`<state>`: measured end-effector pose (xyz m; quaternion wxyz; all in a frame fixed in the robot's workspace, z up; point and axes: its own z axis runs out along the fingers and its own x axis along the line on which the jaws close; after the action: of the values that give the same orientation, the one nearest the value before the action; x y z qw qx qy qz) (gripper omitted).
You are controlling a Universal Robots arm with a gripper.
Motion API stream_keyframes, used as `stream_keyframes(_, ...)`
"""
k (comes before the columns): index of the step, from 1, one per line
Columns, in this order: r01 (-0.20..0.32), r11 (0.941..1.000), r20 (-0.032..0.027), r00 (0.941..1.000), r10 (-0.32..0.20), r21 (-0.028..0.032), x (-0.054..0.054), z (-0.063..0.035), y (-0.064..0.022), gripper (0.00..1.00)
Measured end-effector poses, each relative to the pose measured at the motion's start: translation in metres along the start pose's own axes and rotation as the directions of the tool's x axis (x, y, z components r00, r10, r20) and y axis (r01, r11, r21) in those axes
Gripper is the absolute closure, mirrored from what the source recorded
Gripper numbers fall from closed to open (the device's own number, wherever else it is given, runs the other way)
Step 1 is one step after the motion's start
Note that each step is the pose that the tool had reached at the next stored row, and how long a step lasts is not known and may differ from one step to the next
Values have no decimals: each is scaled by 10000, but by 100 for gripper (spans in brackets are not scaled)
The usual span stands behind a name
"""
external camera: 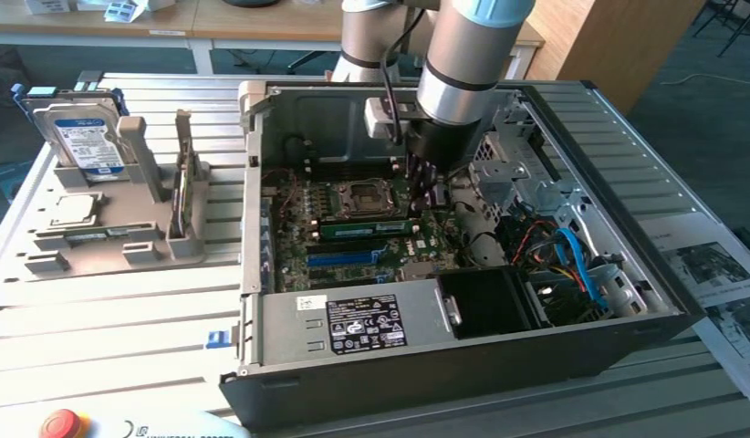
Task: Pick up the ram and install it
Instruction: 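Press down the ram until it locks into place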
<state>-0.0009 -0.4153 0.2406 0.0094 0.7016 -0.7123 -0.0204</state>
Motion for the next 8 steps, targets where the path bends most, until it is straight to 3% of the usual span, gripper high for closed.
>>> stream_keyframes(8, 0, 10000, -2, 10000, 0, 9, 1, 39, -2, 89)
